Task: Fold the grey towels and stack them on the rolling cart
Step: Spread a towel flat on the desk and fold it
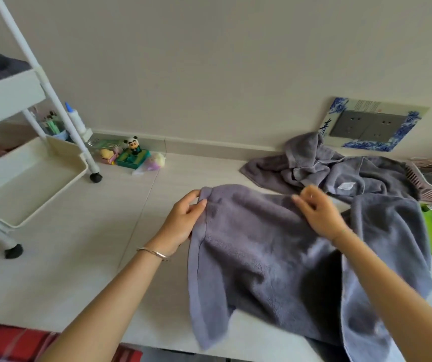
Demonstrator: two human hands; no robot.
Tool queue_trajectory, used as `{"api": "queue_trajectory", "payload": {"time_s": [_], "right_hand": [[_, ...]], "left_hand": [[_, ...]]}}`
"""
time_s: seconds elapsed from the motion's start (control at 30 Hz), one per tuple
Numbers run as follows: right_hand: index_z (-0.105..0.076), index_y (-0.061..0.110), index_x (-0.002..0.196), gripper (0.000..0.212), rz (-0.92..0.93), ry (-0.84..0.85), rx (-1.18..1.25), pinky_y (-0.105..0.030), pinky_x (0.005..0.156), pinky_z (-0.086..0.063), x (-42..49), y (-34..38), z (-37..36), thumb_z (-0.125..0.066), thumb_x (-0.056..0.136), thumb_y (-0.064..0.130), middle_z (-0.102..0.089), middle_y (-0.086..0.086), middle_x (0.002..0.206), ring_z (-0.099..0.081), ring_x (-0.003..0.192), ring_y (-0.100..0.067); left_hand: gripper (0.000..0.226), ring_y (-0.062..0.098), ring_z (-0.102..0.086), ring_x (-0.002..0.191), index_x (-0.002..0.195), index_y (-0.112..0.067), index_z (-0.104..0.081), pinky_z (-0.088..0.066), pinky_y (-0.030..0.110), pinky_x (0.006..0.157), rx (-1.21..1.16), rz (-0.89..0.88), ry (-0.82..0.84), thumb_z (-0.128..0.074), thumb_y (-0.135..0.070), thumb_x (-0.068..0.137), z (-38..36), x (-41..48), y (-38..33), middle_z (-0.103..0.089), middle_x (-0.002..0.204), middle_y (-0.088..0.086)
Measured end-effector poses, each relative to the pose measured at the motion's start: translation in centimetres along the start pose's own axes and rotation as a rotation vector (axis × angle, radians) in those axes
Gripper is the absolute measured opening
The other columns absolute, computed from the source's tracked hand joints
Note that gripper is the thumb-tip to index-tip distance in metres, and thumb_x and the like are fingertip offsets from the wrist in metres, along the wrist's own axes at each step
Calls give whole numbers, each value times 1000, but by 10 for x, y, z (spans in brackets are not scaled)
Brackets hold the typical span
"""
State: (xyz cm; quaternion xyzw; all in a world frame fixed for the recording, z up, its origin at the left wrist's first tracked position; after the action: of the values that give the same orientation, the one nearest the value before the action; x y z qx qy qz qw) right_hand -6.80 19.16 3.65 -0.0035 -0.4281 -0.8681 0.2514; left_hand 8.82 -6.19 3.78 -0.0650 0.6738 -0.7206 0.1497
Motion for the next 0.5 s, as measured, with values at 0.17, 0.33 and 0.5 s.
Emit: {"api": "queue_trajectory", "payload": {"time_s": [0.17, 0.33, 0.5], "right_hand": [[-36, 20, 68, 33, 99, -174, 295, -16, 49, -29, 10, 100, 69, -59, 91, 20, -37, 8, 53, -34, 53, -5], [-34, 21, 68, 29, 183, -56, 579, -7, 46, -33, 20, 187, 72, -56, 87, 18, -46, 17, 48, -38, 47, 6], [-37, 20, 68, 31, 98, -17, 470, -12, 38, -25, 52, 190, 7, -59, 90, 22, -45, 12, 47, -32, 43, 0]], "left_hand": [[35, 13, -65, 101, 126, -17, -53, -53, 21, 81, -292, -136, 166, -40, -4, 96, 22, -30, -78, -68, 114, 2], [41, 3, -61, 109, 126, -23, -54, -48, 13, 82, -341, -291, 187, -41, -5, 92, 63, -55, -138, -66, 117, -9], [38, 5, -64, 102, 115, -28, -64, -50, 13, 78, -322, -235, 105, -49, -10, 86, 121, -48, -121, -68, 113, -7]]}}
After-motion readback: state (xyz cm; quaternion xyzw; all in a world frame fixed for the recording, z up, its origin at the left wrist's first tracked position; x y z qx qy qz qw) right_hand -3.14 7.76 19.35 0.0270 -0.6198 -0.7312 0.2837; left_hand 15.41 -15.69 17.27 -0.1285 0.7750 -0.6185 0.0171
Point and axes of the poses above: each hand's wrist, its own x-axis towards the middle knuckle, its own z-axis out of the back of the hand, y = z × x, the point moved 5 cm from there along x, towards the middle knuckle
